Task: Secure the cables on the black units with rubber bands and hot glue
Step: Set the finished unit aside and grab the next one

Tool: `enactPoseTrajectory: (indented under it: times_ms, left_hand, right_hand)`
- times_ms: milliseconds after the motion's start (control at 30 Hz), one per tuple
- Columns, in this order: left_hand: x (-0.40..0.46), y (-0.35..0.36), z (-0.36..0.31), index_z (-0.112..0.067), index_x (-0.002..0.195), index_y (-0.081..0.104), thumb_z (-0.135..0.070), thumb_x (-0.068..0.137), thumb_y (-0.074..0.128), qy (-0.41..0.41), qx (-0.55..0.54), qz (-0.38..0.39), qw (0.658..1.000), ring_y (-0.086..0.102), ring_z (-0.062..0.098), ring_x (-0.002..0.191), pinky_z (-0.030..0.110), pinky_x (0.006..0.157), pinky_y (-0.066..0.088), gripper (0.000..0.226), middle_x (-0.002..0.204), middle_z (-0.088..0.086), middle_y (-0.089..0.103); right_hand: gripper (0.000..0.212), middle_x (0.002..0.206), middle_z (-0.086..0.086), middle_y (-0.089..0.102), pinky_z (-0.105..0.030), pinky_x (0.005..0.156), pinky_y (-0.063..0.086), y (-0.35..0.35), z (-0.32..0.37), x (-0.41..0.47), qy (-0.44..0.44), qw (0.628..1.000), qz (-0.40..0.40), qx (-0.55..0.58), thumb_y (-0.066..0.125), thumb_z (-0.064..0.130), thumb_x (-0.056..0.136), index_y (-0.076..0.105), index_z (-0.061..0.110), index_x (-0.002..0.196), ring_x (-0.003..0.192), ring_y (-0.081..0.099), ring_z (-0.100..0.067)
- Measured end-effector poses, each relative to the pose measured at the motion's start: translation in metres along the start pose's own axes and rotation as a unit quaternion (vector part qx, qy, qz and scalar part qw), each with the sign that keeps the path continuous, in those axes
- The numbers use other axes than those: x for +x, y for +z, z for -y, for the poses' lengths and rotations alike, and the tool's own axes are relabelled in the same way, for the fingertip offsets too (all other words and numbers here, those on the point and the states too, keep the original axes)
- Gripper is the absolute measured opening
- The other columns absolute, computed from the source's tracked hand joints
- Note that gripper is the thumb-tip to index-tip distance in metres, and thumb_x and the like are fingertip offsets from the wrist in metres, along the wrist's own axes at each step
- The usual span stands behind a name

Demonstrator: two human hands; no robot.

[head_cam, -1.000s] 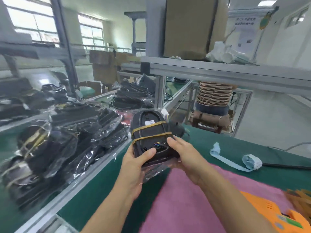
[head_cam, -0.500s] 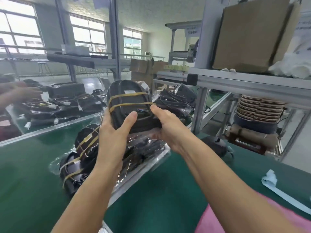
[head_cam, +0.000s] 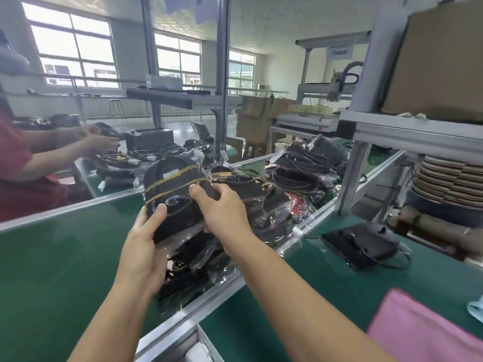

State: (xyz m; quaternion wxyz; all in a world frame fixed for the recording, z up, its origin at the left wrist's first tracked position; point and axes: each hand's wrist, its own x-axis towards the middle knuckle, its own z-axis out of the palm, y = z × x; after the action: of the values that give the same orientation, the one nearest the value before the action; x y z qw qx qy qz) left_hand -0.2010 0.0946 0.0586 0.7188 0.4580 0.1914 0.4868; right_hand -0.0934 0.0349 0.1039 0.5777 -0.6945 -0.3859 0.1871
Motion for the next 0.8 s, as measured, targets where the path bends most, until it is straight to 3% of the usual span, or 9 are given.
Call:
enactPoseTrajectory:
  times_ms: [67, 133, 233, 300, 367, 433, 567, 800]
  left_hand:
    - [0.010, 0.009, -0.003, -0.011, 0.125, 0.057, -0.022, 0.094, 0.053, 0.012, 0.010, 0.011, 1.000, 0.072, 0.013, 0.087, 0.022, 0.063, 0.057, 0.033, 0.099, 0.000, 0.074]
    - [0.024, 0.023, -0.008, -0.012, 0.126, 0.057, -0.027, 0.093, 0.057, 0.022, 0.047, 0.024, 0.998, 0.072, 0.011, 0.088, 0.023, 0.066, 0.057, 0.036, 0.101, -0.002, 0.075]
    - [0.045, 0.048, -0.012, -0.021, 0.128, 0.057, -0.045, 0.088, 0.064, 0.007, 0.121, 0.046, 0.992, 0.072, 0.012, 0.091, 0.031, 0.081, 0.056, 0.047, 0.106, -0.004, 0.074]
    - [0.058, 0.062, -0.009, -0.026, 0.135, 0.052, -0.059, 0.080, 0.066, -0.004, 0.182, 0.044, 0.982, 0.063, 0.015, 0.112, 0.041, 0.101, 0.046, 0.066, 0.124, -0.005, 0.066]
    - [0.068, 0.073, -0.005, -0.031, 0.138, 0.049, -0.074, 0.070, 0.064, -0.014, 0.230, 0.038, 0.972, 0.052, 0.022, 0.127, 0.047, 0.110, 0.037, 0.082, 0.137, -0.004, 0.057]
    - [0.075, 0.080, -0.001, -0.032, 0.137, 0.051, -0.086, 0.061, 0.054, -0.028, 0.268, 0.033, 0.962, 0.044, 0.027, 0.134, 0.050, 0.113, 0.030, 0.093, 0.141, 0.000, 0.052]
    - [0.090, 0.086, 0.003, -0.023, 0.136, 0.055, -0.094, 0.064, 0.033, -0.055, 0.364, 0.008, 0.930, 0.031, 0.033, 0.139, 0.054, 0.115, 0.022, 0.102, 0.151, 0.009, 0.031]
    - [0.096, 0.094, 0.007, -0.020, 0.145, 0.042, -0.092, 0.056, 0.044, -0.096, 0.299, 0.043, 0.948, 0.026, 0.031, 0.144, 0.055, 0.116, 0.021, 0.115, 0.151, 0.008, 0.040]
  right_hand:
    - [0.038, 0.088, 0.003, 0.066, -0.046, 0.083, 0.053, -0.007, 0.008, 0.005, -0.025, 0.999, -0.033, -0.029, 0.054, 0.057, 0.084, 0.062, 0.021, 0.093, 0.087, 0.063, -0.026]
    - [0.046, 0.089, 0.006, 0.063, -0.039, 0.084, 0.047, -0.020, 0.017, 0.016, -0.035, 0.996, -0.069, -0.053, 0.052, 0.056, 0.087, 0.065, 0.016, 0.106, 0.092, 0.058, -0.022]
    - [0.059, 0.114, -0.003, 0.064, -0.039, 0.093, 0.044, -0.042, 0.025, 0.037, -0.006, 0.991, -0.096, -0.091, 0.045, 0.058, 0.090, 0.060, 0.014, 0.127, 0.107, 0.056, -0.025]
    - [0.056, 0.113, -0.007, 0.064, -0.040, 0.092, 0.045, -0.054, 0.023, 0.050, 0.012, 0.989, -0.101, -0.109, 0.040, 0.057, 0.093, 0.063, 0.012, 0.117, 0.106, 0.057, -0.028]
    - [0.060, 0.113, -0.010, 0.064, -0.038, 0.087, 0.043, -0.064, 0.021, 0.061, 0.035, 0.985, -0.096, -0.138, 0.034, 0.057, 0.096, 0.063, 0.007, 0.111, 0.107, 0.057, -0.030]
    - [0.067, 0.118, -0.010, 0.063, -0.039, 0.092, 0.043, -0.070, 0.016, 0.067, 0.048, 0.981, -0.092, -0.163, 0.029, 0.061, 0.096, 0.063, 0.007, 0.115, 0.110, 0.056, -0.030]
    - [0.065, 0.126, -0.011, 0.061, -0.044, 0.099, 0.044, -0.073, 0.007, 0.075, 0.044, 0.983, -0.091, -0.153, 0.031, 0.058, 0.097, 0.058, 0.007, 0.126, 0.114, 0.056, -0.030]
    - [0.062, 0.134, -0.009, 0.056, -0.047, 0.104, 0.040, -0.076, -0.002, 0.076, 0.050, 0.989, -0.099, -0.099, 0.032, 0.057, 0.097, 0.052, 0.010, 0.134, 0.122, 0.051, -0.028]
